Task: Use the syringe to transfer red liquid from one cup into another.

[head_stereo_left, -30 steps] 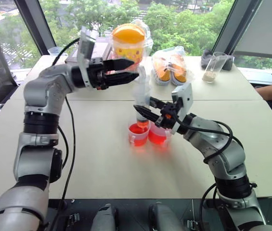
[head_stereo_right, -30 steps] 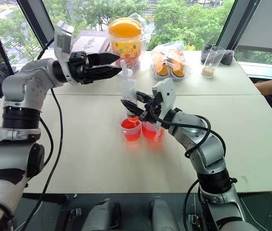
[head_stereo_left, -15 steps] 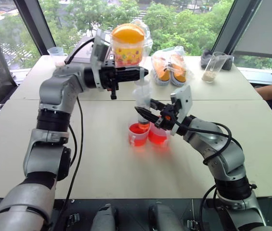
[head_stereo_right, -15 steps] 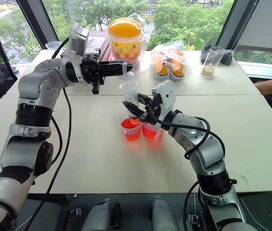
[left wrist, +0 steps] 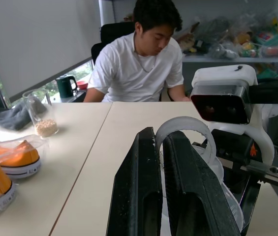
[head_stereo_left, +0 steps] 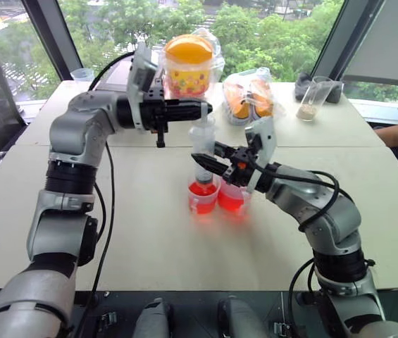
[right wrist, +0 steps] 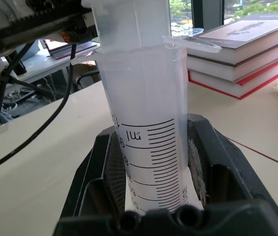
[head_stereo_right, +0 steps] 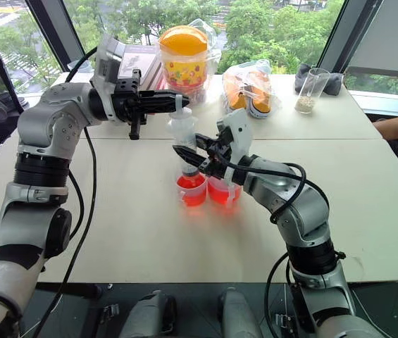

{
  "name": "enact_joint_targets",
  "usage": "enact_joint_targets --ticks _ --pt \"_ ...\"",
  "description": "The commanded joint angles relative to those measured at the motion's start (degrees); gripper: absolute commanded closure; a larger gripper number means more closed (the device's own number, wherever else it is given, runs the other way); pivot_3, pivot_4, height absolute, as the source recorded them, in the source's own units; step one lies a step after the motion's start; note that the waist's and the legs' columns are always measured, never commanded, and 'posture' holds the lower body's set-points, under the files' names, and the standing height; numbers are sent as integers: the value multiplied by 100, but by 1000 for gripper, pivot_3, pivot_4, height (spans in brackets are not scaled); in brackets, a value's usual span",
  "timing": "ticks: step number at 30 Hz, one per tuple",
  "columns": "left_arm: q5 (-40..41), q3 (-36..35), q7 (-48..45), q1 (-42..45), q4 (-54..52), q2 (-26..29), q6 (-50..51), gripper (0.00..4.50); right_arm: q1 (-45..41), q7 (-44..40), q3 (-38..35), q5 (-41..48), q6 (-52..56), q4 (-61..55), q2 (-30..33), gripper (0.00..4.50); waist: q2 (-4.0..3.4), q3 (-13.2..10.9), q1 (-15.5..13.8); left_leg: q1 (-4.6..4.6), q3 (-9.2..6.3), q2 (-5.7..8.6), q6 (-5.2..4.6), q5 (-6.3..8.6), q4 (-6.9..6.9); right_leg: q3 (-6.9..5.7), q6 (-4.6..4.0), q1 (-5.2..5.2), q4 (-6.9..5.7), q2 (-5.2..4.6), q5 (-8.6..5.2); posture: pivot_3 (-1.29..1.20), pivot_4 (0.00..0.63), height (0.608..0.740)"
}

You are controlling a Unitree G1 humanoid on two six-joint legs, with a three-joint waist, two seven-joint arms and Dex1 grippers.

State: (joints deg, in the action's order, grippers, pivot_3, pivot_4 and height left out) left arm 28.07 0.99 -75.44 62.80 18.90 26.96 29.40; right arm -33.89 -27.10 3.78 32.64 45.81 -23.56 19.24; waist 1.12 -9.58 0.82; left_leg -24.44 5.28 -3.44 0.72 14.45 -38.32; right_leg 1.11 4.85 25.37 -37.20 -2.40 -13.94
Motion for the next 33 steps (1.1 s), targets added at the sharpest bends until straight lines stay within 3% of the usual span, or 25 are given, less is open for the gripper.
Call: enact_joint_targets --ticks 1,9,13,17,23,33 --pt "-76 427 -278 -246 -208 -106 77 4438 -676 227 -633 357 -210 -568 -95 3135 0 0 -2 0 0 0 0 0 0 0 0 0 0 -1 0 0 150 740" --pt "-104 504 -243 -457 -346 -86 86 4438 -836 293 -750 507 -116 -521 -11 3135 0 0 1 0 -1 0 0 0 0 -1 0 0 0 -1 0 0 150 740" --pt "76 212 -62 -286 -292 -14 311 4438 -684 283 -665 514 -110 -494 -13 3135 0 0 4 0 -1 0 0 0 0 -1 0 0 -1 0 0 0 150 740" --pt "182 -96 53 -119 -185 162 544 3096 -323 215 -409 365 -223 -452 -57 3135 0 0 10 0 -1 0 0 0 0 -1 0 1 -1 0 0 0 150 740" --pt "415 -525 134 -113 -272 606 818 140 -67 136 -284 271 -332 -358 -45 3135 0 0 16 0 -2 -1 0 0 2 -1 0 1 -1 0 0 0 150 740" --pt "601 -563 243 -1050 -1155 1069 1153 140 -357 157 -529 556 -103 -279 43 3135 0 0 8 1 2 -5 0 0 2 0 0 1 -1 -1 0 0 150 740"
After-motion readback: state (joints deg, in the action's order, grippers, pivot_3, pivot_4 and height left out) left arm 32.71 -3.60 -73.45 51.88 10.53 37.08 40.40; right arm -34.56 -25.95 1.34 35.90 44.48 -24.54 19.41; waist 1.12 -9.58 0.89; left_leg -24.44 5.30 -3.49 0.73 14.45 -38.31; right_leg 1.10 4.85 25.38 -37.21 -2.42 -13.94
